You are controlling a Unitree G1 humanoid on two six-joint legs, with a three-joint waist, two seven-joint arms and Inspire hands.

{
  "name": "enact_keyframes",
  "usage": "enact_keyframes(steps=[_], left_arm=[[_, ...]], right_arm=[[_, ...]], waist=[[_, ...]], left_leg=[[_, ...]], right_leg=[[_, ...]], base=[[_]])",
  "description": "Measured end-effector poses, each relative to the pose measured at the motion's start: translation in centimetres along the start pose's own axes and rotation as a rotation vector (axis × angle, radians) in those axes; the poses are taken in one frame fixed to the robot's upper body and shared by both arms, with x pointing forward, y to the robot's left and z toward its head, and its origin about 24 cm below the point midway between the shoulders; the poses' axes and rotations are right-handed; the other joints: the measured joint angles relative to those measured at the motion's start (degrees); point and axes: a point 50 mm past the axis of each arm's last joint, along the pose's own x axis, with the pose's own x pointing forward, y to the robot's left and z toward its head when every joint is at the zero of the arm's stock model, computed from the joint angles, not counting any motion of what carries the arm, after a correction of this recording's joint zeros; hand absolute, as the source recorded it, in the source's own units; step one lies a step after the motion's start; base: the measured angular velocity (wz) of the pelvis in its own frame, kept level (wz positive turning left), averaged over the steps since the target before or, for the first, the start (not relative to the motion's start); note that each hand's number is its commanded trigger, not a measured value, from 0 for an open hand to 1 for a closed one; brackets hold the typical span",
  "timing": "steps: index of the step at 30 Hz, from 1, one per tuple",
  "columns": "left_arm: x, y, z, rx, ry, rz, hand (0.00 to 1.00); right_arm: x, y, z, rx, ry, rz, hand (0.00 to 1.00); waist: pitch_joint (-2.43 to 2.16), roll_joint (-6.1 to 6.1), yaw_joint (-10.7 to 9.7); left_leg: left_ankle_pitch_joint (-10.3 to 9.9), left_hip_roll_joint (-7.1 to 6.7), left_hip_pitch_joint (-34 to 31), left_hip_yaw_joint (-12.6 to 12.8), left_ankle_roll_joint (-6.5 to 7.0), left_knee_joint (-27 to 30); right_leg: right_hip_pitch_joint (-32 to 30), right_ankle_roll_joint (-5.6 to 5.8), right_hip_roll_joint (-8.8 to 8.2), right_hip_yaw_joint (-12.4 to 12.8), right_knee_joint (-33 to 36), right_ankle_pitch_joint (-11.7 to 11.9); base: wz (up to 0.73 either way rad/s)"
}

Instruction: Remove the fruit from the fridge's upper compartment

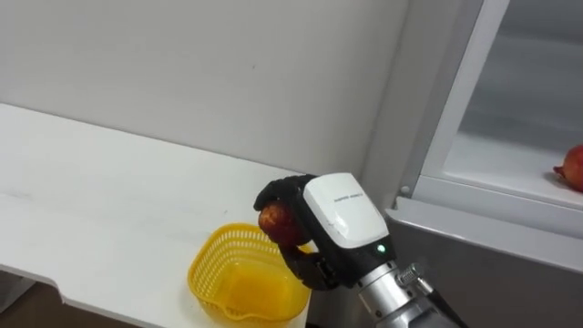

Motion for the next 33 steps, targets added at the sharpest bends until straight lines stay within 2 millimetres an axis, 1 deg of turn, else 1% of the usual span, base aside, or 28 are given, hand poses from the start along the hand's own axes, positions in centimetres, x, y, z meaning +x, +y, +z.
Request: enact_keyframes(steps=[4, 7, 10, 14, 19, 28, 29, 30, 31, 32, 33], left_arm=[[-0.02, 0.24, 0.11, 0.002, -0.007, 0.007, 0.0], [-0.02, 0.35, 0.28, 0.002, -0.013, 0.011, 0.0], [-0.02, 0.37, 0.31, 0.002, -0.015, 0.012, 0.0], [-0.02, 0.39, 0.33, 0.002, -0.015, 0.012, 0.0], [-0.02, 0.45, 0.37, 0.003, -0.016, 0.014, 0.0], [-0.02, 0.45, 0.37, 0.003, -0.017, 0.014, 0.0], [-0.02, 0.45, 0.37, 0.003, -0.016, 0.014, 0.0], [-0.02, 0.45, 0.38, 0.003, -0.017, 0.014, 0.0], [-0.02, 0.45, 0.37, 0.003, -0.016, 0.014, 0.0], [-0.02, 0.45, 0.37, 0.003, -0.017, 0.014, 0.0], [-0.02, 0.45, 0.37, 0.003, -0.017, 0.014, 0.0]], right_arm=[[-0.44, 0.36, -0.12, 0.006, 0.013, 0.016, 1.0], [-0.55, 0.52, -0.15, 0.007, 0.016, 0.033, 1.0], [-0.55, 0.54, -0.15, 0.008, 0.016, 0.036, 1.0], [-0.6, 0.65, -0.26, 0.011, 0.022, 0.041, 1.0], [-0.74, 1.0, -0.6, 0.038, 0.046, 0.069, 1.0], [-0.77, 1.06, -0.68, 0.053, 0.055, 0.072, 1.0], [-0.77, 1.06, -0.68, 0.054, 0.055, 0.072, 0.8], [-0.77, 1.06, -0.68, 0.054, 0.055, 0.072, 0.57], [-0.77, 1.06, -0.68, 0.054, 0.055, 0.072, 0.08], [-0.77, 1.06, -0.68, 0.054, 0.055, 0.072, 0.01], [-0.77, 1.06, -0.68, 0.054, 0.055, 0.072, 0.0]], waist=[[0.1, -0.39, 0.4], [0.1, -0.4, 1.1], [0.1, -0.39, 1.3], [0.11, -0.37, 1.4], [0.13, -0.34, 1.3], [0.14, -0.33, 1.4], [0.14, -0.33, 1.4], [0.14, -0.33, 1.4], [0.14, -0.33, 1.4], [0.14, -0.33, 1.4], [0.14, -0.33, 1.4]], left_leg=[[0.0, -0.22, -0.8, 0.0, 0.04, 0.4], [0.0, -0.22, -0.9, 0.0, 0.09, 0.3], [0.0, -0.2, -0.9, -0.1, 0.09, 0.3], [0.0, -0.21, -1.0, -0.1, 0.09, 0.2], [0.0, -0.2, -1.1, -0.2, 0.09, 0.0], [0.0, -0.2, -1.2, -0.2, 0.09, 0.0], [0.0, -0.2, -1.2, -0.2, 0.09, 0.0], [0.0, -0.2, -1.2, -0.2, 0.09, 0.0], [0.0, -0.2, -1.2, -0.2, 0.09, 0.0], [0.0, -0.2, -1.2, -0.2, 0.09, 0.0], [0.0, -0.2, -1.2, -0.2, 0.09, 0.0]], right_leg=[[-0.7, 0.0, -0.23, -0.2, 0.0, 0.0], [-0.8, 0.05, -0.32, -0.6, 0.0, 0.0], [-0.8, 0.1, -0.36, -1.2, 0.0, -0.1], [-0.8, 0.12, -0.41, -1.4, 0.0, -0.1], [-0.8, 0.12, -0.51, -2.5, 0.0, -0.1], [-0.8, 0.12, -0.52, -2.6, 0.0, -0.1], [-0.8, 0.12, -0.52, -2.6, 0.0, -0.1], [-0.8, 0.12, -0.52, -2.6, 0.0, -0.1], [-0.8, 0.12, -0.52, -2.6, 0.0, -0.1], [-0.8, 0.12, -0.52, -2.6, 0.0, -0.1], [-0.8, 0.12, -0.52, -2.6, 0.0, -0.1]], base=[[0.0], [0.0], [0.03], [0.01], [0.0], [0.0], [0.0], [0.0], [0.0], [0.0], [0.0]])
